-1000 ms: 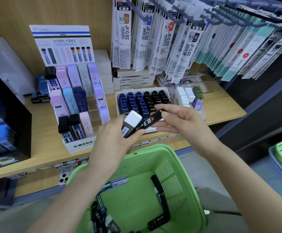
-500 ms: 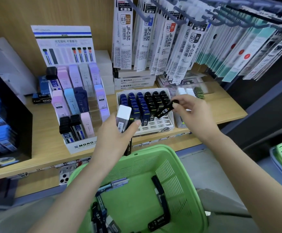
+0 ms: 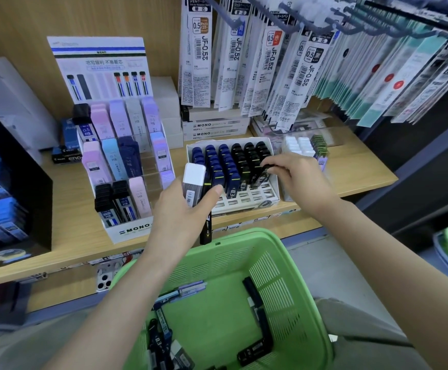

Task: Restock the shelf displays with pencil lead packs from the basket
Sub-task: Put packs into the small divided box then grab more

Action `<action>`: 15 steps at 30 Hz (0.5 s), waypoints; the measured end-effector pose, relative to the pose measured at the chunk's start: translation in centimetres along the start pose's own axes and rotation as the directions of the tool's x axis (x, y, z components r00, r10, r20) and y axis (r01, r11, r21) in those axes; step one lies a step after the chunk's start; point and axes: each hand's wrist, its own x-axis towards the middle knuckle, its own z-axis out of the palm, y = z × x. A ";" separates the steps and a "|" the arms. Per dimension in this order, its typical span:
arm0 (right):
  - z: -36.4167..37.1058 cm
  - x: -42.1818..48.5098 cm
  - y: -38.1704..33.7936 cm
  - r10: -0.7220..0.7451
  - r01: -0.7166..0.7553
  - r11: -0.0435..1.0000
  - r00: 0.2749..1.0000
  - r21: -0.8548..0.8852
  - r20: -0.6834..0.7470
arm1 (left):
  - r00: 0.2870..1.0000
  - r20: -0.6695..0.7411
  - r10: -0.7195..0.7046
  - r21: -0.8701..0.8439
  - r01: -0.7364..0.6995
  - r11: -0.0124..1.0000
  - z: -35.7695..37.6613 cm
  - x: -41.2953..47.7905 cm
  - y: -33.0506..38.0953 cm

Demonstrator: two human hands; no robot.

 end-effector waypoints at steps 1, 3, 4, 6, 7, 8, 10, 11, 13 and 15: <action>0.0 0.2 0.0 -0.007 0.007 1.000 1.000 -0.002 0.020 | 1.000 -0.003 -0.002 0.001 0.002 1.000 0.0 0.0 0.0; -0.1 0.6 0.1 -0.006 0.007 1.000 0.998 -0.001 0.064 | 1.000 -0.002 -0.005 0.004 0.005 1.000 0.0 0.0 0.1; -0.1 0.8 0.1 -0.005 0.005 1.000 0.996 -0.001 0.089 | 1.000 0.001 -0.008 0.003 0.008 1.000 0.0 0.0 0.1; -0.2 1.1 0.0 -0.003 0.005 1.000 0.990 -0.009 0.139 | 1.000 0.010 -0.021 0.002 0.021 1.000 0.0 -0.1 0.2; -0.1 1.2 0.1 0.002 0.001 1.000 0.988 -0.019 0.153 | 1.000 0.015 -0.026 0.005 0.026 1.000 0.0 -0.1 0.2; -0.1 1.3 0.1 0.012 -0.008 1.000 0.988 -0.026 0.156 | 0.999 0.016 -0.030 0.009 0.030 1.000 0.0 -0.1 0.2; 0.0 1.4 0.1 0.048 -0.045 0.999 0.989 -0.021 0.139 | 0.999 0.016 -0.036 0.013 0.036 0.999 0.0 0.0 0.2; 0.1 1.4 0.1 0.050 -0.048 0.999 0.991 -0.019 0.122 | 0.999 0.015 -0.039 0.013 0.039 0.999 0.0 0.0 0.1; 0.4 1.2 0.1 0.013 -0.009 0.999 0.997 -0.050 0.080 | 0.999 0.020 -0.047 0.005 0.047 0.999 0.0 0.0 -0.1; 0.7 1.0 0.1 -0.034 0.039 0.995 0.998 -0.096 0.057 | 0.998 0.030 -0.050 -0.003 0.050 0.999 0.0 0.2 -0.2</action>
